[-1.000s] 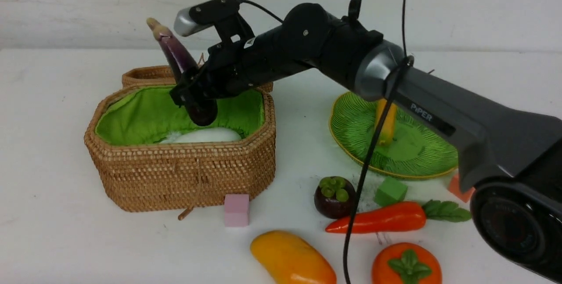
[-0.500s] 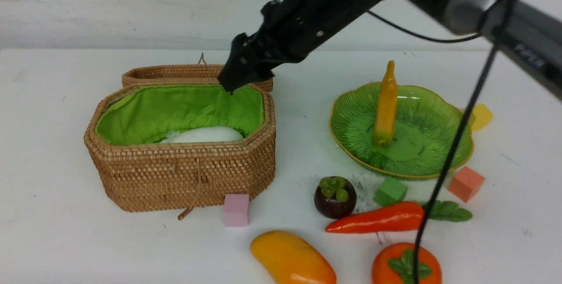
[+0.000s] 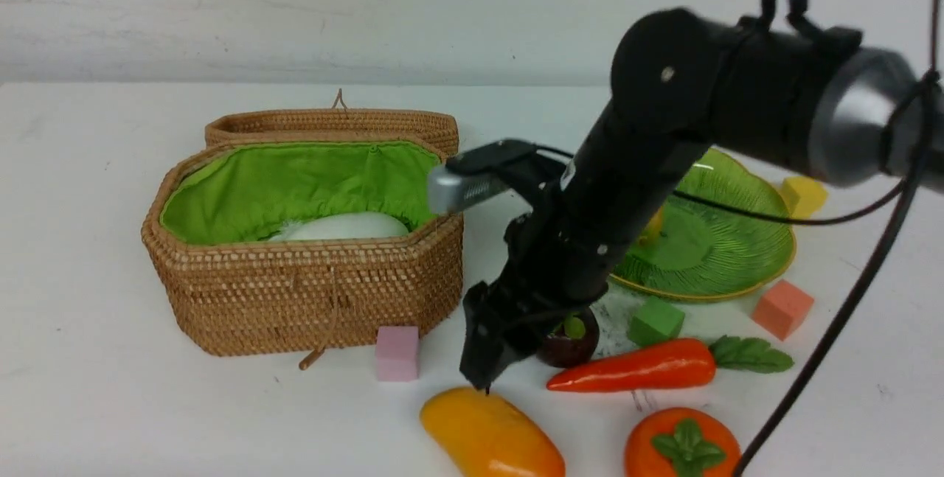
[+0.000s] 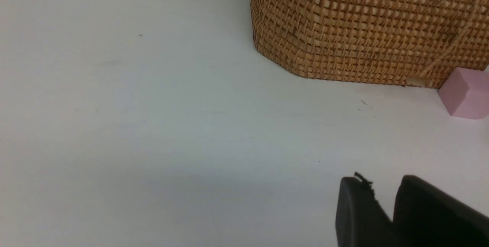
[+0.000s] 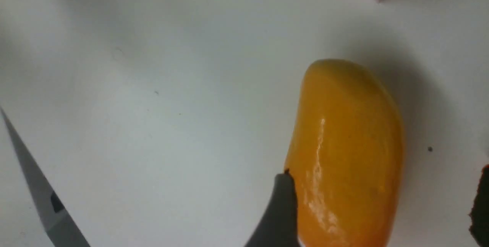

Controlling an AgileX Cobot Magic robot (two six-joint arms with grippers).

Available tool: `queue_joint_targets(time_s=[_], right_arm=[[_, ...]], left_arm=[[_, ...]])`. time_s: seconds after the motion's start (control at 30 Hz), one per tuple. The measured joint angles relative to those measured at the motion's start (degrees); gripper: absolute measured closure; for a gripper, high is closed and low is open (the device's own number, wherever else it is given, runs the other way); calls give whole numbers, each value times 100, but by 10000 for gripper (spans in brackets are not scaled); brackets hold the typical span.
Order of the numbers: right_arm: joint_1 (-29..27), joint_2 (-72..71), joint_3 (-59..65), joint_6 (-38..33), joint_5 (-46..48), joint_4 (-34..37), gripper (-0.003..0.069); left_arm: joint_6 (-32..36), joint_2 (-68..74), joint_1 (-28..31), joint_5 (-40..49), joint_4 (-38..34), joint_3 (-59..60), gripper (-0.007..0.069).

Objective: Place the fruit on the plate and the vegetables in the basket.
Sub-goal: Use the right arm to grab a mango and put it into the right plate

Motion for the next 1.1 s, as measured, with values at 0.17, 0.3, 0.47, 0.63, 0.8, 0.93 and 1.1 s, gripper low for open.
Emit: queue_joint_targets(time_s=[0.17, 0.3, 0.47, 0.63, 0.8, 0.93, 1.1], right_arm=[[256, 555, 6, 240, -311, -470, 26], [277, 1054, 7, 459, -323, -610, 30], [277, 1206, -1, 491, -235, -502, 54], [277, 1240, -126, 481, 83, -482, 88], [277, 1176, -575, 344, 492, -258, 88], [241, 771, -1101, 278, 585, -190, 88], [-275, 190, -1625, 384, 465, -706, 88]], left_arm=[[0, 0, 0, 0, 0, 0, 473], [0, 0, 0, 0, 0, 0, 472], [0, 0, 0, 0, 0, 0, 470], [0, 0, 0, 0, 0, 0, 469], [0, 0, 0, 0, 0, 0, 462], [0, 0, 0, 0, 0, 1, 459], [0, 0, 0, 0, 0, 1, 455]])
